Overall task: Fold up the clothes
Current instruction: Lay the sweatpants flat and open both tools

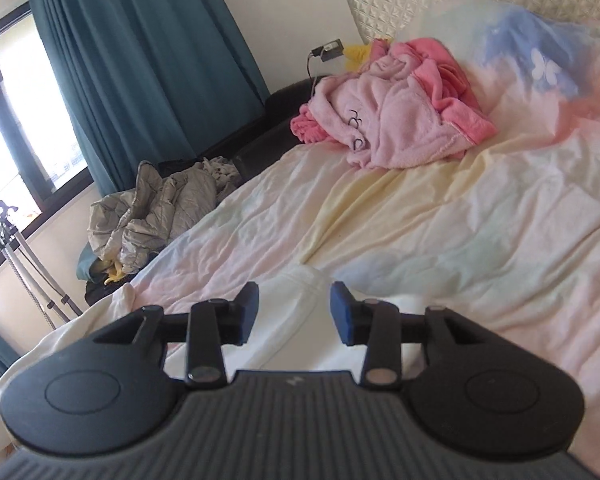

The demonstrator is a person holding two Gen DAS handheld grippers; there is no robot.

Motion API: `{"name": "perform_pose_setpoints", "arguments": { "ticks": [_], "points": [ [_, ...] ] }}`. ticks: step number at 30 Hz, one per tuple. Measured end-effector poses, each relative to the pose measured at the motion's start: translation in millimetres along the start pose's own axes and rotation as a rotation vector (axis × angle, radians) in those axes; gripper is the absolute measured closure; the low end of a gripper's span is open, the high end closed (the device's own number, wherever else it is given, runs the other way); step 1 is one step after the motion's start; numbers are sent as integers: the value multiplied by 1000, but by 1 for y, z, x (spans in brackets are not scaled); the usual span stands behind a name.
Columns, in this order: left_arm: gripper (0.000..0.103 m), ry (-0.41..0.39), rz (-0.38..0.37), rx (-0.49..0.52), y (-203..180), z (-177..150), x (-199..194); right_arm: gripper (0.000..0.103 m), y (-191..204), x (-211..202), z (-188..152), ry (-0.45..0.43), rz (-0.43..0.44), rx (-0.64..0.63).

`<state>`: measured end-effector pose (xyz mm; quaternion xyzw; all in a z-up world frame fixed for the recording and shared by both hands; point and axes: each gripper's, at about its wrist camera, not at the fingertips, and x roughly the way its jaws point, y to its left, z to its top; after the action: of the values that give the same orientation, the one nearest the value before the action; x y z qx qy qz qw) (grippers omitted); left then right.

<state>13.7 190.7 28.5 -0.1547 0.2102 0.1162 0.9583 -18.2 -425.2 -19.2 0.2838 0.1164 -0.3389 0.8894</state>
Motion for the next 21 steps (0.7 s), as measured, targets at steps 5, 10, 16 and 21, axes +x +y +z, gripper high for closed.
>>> {"name": "perform_pose_setpoints", "arguments": {
  "ticks": [5,10,16,21],
  "points": [
    [15,-48,-57,154,-36,-12,-15,61,29,-8,-18,66,148,-77],
    [15,-45,-117,273,-88,-30,-11,61,58,-16,-35,132,296,-154],
    [15,45,-192,300,-151,-49,24,61,92,-24,-56,208,468,-245],
    [15,103,-228,353,-183,-63,62,61,104,-10,-72,253,490,-272]
  ]
}}
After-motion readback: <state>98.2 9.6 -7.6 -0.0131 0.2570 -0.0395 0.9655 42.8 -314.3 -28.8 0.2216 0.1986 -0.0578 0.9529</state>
